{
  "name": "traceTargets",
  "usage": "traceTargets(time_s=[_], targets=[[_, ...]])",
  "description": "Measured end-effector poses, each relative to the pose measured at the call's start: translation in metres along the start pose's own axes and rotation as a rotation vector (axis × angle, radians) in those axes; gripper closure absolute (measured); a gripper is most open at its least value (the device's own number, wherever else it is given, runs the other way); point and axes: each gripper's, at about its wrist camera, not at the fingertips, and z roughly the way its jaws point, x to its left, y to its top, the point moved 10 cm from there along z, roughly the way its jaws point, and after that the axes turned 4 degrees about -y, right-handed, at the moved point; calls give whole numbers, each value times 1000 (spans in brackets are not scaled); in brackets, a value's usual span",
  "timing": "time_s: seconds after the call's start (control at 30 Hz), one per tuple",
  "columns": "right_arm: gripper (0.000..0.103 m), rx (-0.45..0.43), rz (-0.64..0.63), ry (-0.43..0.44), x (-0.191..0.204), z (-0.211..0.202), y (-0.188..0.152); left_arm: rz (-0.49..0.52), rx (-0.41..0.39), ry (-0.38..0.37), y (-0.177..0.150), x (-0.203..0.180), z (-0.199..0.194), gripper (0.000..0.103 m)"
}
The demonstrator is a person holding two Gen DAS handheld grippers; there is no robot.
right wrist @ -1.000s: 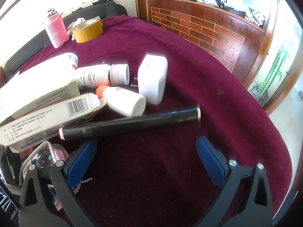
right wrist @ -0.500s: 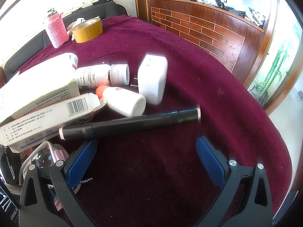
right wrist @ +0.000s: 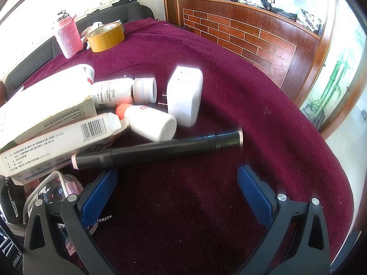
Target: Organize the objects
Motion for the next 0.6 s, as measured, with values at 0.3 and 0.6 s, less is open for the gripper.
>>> traceTargets(time_s=[0.3, 0.6], targets=[[0, 0, 0, 0, 0, 0, 0, 0, 0, 0, 0, 0, 0, 1], [0, 0, -2, -3, 0, 0, 0, 0, 0, 0, -3, -1, -4, 1]])
